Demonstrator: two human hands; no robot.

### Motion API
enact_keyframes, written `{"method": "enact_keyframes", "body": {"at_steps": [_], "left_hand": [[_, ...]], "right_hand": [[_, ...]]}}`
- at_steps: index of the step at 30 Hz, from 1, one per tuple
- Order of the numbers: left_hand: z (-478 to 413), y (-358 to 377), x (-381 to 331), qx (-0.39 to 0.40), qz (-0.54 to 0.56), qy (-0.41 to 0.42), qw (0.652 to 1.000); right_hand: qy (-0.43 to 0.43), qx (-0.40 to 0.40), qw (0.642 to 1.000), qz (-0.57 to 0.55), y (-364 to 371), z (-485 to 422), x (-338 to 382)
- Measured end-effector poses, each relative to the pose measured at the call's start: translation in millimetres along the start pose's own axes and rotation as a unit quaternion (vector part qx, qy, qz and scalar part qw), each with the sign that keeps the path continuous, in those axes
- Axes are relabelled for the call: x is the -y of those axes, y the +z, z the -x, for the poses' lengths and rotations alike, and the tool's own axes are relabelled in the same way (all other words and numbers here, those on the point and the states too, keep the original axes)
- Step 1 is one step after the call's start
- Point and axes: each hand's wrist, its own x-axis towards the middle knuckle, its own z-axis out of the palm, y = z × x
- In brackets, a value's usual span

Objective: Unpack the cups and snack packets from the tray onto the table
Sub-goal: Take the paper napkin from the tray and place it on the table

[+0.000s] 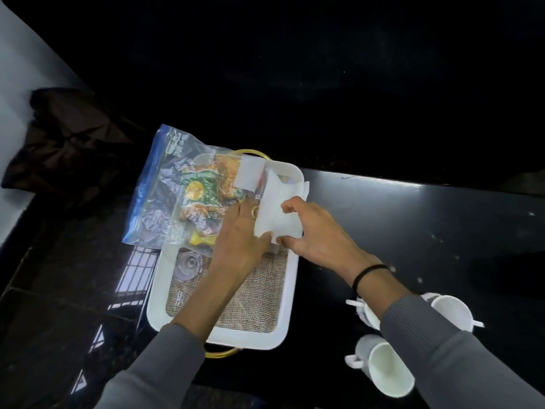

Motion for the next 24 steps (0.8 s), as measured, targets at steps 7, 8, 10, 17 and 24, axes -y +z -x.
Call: {"method": "enact_keyframes", "body": {"at_steps": [7, 8, 10, 17, 24], "left_hand": [[-22, 8, 2, -0.038, -0.06, -0.021, 0.997], [-23, 9, 2, -0.033, -0.072, -0.017, 0.997], [-25, 11, 1, -0.019, -0.12, 0.0, 0.993], [-23, 12, -4, -0.055, -0.13, 0.015, 0.99], [-5, 0, -2, -0.075, 0.073, 0.069, 0.992]], "right_hand": [[0.012, -0.008, 1.0, 0.0, 13, -8, 6], [0.014, -0.013, 1.0, 0.002, 13, -8, 5], [0.015, -0.023, 1.0, 0.001, 14, -6, 5], [0.012, -0.047, 0.999, -0.002, 14, 10, 2], [0.043, -0.085, 0.995, -0.034, 2, 29, -2]]}}
